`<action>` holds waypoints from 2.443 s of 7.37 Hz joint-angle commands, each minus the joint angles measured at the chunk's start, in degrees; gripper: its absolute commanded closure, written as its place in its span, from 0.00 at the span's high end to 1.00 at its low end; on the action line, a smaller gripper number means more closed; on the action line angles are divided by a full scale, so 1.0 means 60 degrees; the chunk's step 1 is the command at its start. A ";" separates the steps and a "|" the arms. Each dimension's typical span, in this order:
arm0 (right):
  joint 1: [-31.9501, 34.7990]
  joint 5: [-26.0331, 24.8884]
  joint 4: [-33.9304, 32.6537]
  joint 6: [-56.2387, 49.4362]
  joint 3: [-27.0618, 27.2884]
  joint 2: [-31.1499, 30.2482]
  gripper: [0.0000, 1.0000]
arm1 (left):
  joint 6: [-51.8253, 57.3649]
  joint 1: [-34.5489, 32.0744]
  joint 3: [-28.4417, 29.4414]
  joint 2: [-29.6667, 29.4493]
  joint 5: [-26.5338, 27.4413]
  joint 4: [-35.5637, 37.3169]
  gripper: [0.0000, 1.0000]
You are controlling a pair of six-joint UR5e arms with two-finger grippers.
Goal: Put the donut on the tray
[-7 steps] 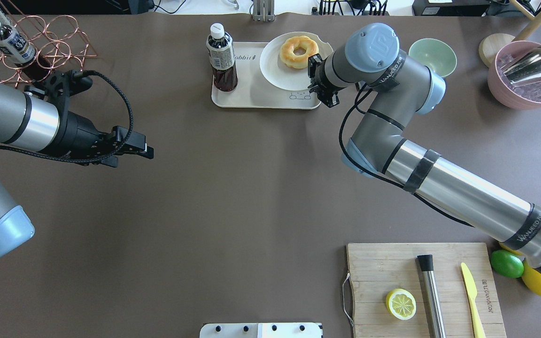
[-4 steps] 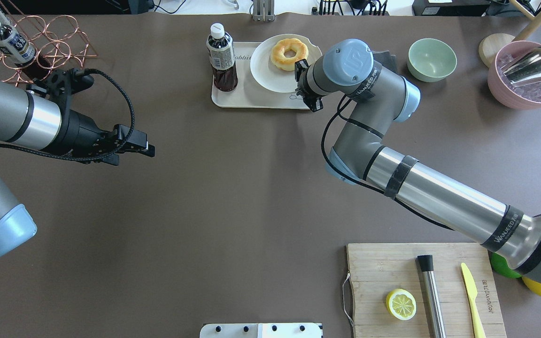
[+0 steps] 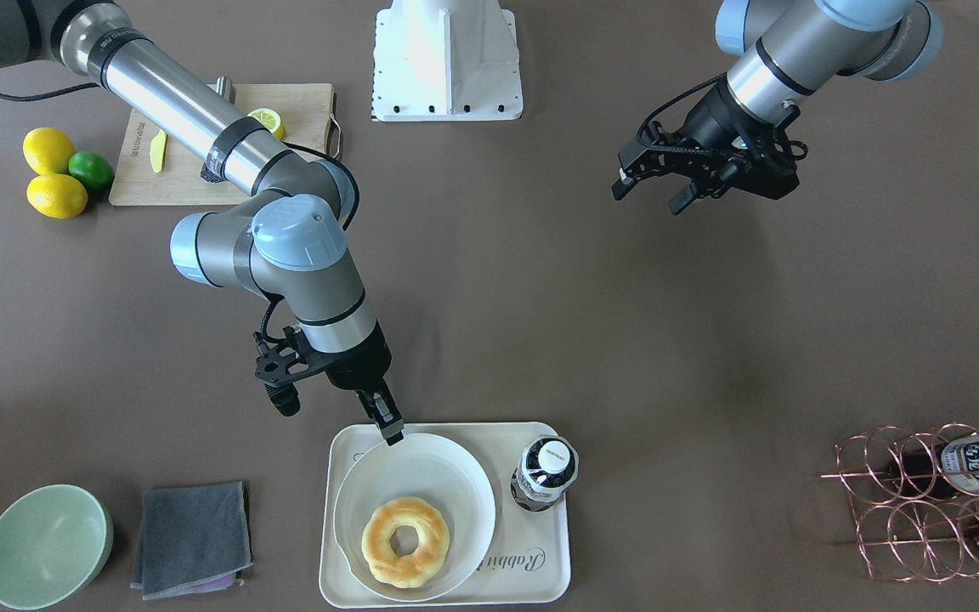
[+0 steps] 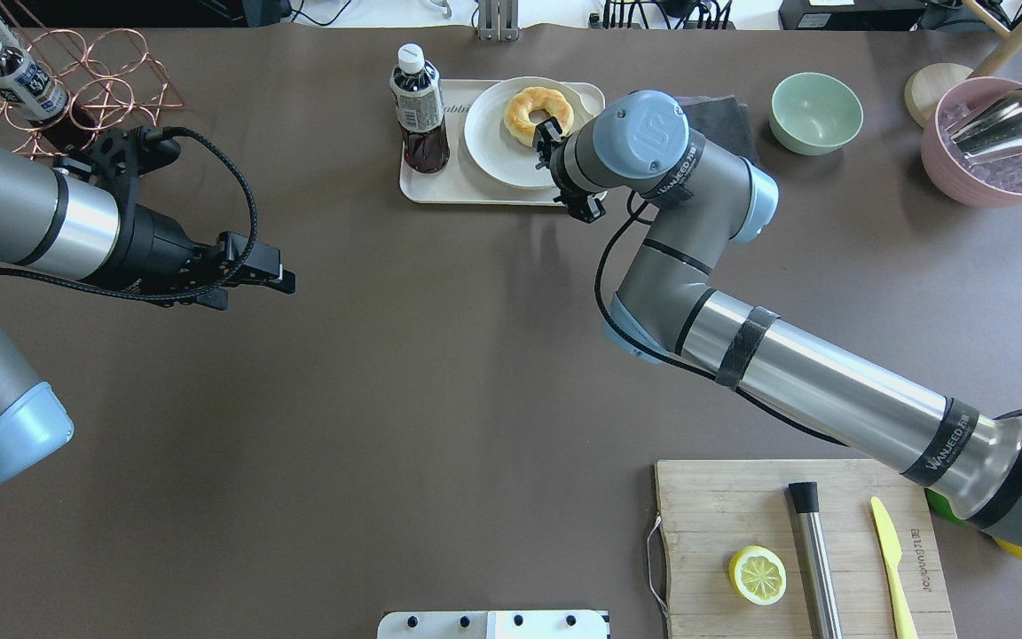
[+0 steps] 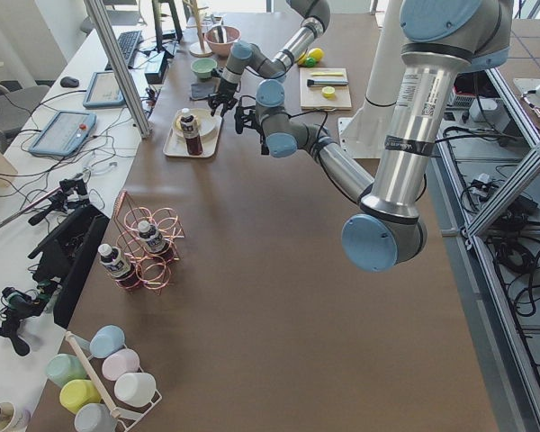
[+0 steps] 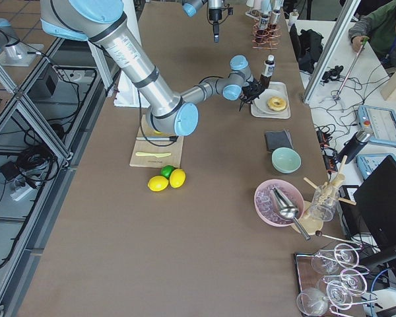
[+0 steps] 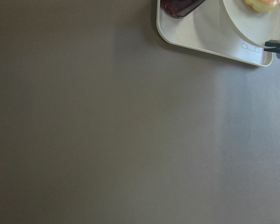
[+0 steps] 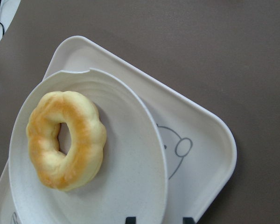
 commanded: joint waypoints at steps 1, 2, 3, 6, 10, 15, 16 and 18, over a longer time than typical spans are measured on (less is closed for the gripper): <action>0.0450 0.0578 -0.0098 -0.0737 0.1077 -0.0757 1.00 | 0.0014 -0.0134 0.0002 0.0069 -0.0078 0.0015 0.98; 0.0757 0.1163 -0.0418 -0.2017 0.2040 -0.1720 1.00 | 0.0754 -0.0323 0.0002 0.0287 -0.0107 0.0029 0.98; 0.1021 0.1430 -0.0566 -0.2769 0.2949 -0.2673 1.00 | 0.1632 -0.0543 -0.0012 0.0869 -0.0180 0.0029 0.98; 0.2907 0.3231 -0.1036 -0.7036 0.5367 -0.6460 1.00 | 0.5097 -0.2310 0.0452 0.2351 -0.1143 0.0044 0.99; 0.6873 0.4919 -0.2416 -1.5264 0.5873 -0.9448 1.00 | 1.1189 -0.5637 0.2695 0.2355 -0.2569 0.1367 1.00; 0.8948 0.4203 -0.7452 -2.1248 0.5859 -0.8831 1.00 | 1.3755 -0.7531 0.3237 0.2280 -0.2510 0.4732 0.99; 0.8949 0.4317 -0.7467 -2.1191 0.5728 -0.8921 1.00 | 1.3755 -0.7518 0.3414 0.2281 -0.2525 0.4746 0.99; 0.8934 0.4347 -0.7438 -2.1161 0.5624 -0.8908 1.00 | 1.3682 -0.7561 0.3561 0.2324 -0.2539 0.4601 0.99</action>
